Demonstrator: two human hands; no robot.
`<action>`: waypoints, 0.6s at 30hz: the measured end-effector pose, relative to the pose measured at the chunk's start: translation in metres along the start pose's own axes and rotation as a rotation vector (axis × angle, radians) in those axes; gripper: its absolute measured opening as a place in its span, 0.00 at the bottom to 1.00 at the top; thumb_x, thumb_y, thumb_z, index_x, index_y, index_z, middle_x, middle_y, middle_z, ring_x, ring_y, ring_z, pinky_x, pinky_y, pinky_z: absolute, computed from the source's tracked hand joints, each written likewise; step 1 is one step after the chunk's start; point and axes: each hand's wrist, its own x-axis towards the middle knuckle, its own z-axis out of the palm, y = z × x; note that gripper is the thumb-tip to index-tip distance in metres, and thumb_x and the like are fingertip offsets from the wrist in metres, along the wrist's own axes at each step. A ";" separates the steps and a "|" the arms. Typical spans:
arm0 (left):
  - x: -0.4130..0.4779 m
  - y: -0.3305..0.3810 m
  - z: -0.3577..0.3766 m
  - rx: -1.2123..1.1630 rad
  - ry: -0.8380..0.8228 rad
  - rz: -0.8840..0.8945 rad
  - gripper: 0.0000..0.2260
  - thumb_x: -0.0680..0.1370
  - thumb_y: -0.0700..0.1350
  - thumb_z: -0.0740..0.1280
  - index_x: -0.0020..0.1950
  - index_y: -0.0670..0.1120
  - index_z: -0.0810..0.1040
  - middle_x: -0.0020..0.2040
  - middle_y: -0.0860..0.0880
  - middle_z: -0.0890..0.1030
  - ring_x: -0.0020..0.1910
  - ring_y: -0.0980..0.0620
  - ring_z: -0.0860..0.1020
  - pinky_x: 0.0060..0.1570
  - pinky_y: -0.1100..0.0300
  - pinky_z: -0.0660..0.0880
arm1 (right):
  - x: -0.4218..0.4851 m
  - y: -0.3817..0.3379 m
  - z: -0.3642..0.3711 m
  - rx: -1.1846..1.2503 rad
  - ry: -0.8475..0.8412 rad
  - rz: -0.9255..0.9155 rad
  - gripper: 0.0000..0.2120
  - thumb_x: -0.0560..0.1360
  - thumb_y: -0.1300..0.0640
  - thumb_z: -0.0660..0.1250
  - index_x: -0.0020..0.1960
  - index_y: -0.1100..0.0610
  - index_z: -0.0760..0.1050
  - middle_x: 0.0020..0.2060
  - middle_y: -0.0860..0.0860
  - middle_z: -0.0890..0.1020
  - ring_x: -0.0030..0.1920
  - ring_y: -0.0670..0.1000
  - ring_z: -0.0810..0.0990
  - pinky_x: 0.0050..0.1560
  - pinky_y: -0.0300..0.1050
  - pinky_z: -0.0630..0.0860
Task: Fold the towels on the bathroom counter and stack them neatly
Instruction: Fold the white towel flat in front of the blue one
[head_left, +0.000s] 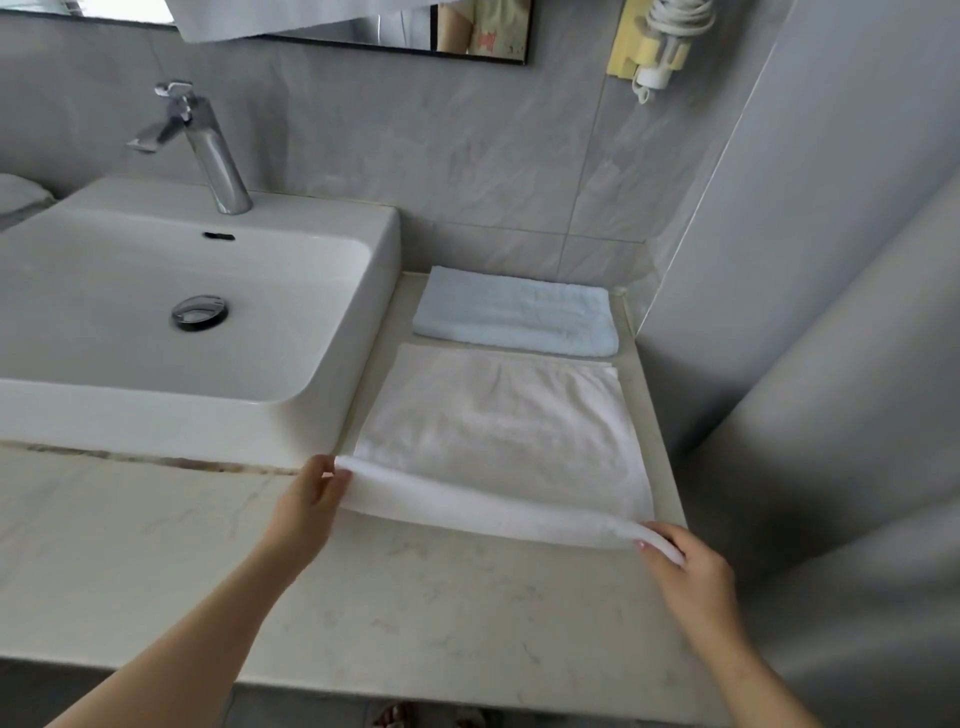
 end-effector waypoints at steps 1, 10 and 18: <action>-0.002 0.003 0.001 0.080 0.036 0.034 0.08 0.81 0.44 0.58 0.54 0.41 0.72 0.44 0.44 0.77 0.40 0.44 0.73 0.37 0.55 0.64 | 0.002 -0.002 -0.001 0.015 0.013 0.019 0.15 0.72 0.62 0.71 0.36 0.43 0.75 0.32 0.42 0.81 0.37 0.48 0.78 0.36 0.27 0.69; -0.013 0.010 0.000 0.139 0.046 0.012 0.09 0.82 0.44 0.56 0.54 0.40 0.71 0.46 0.43 0.77 0.45 0.44 0.73 0.41 0.55 0.65 | 0.004 -0.016 -0.015 0.019 0.017 0.019 0.19 0.74 0.60 0.68 0.29 0.52 0.64 0.22 0.47 0.67 0.26 0.45 0.65 0.28 0.35 0.62; 0.004 0.027 0.009 0.089 0.035 -0.105 0.10 0.82 0.44 0.55 0.55 0.40 0.70 0.51 0.39 0.76 0.49 0.42 0.73 0.45 0.55 0.65 | 0.015 -0.037 -0.012 -0.009 -0.146 0.017 0.11 0.79 0.56 0.61 0.50 0.66 0.71 0.37 0.57 0.75 0.41 0.57 0.74 0.37 0.47 0.66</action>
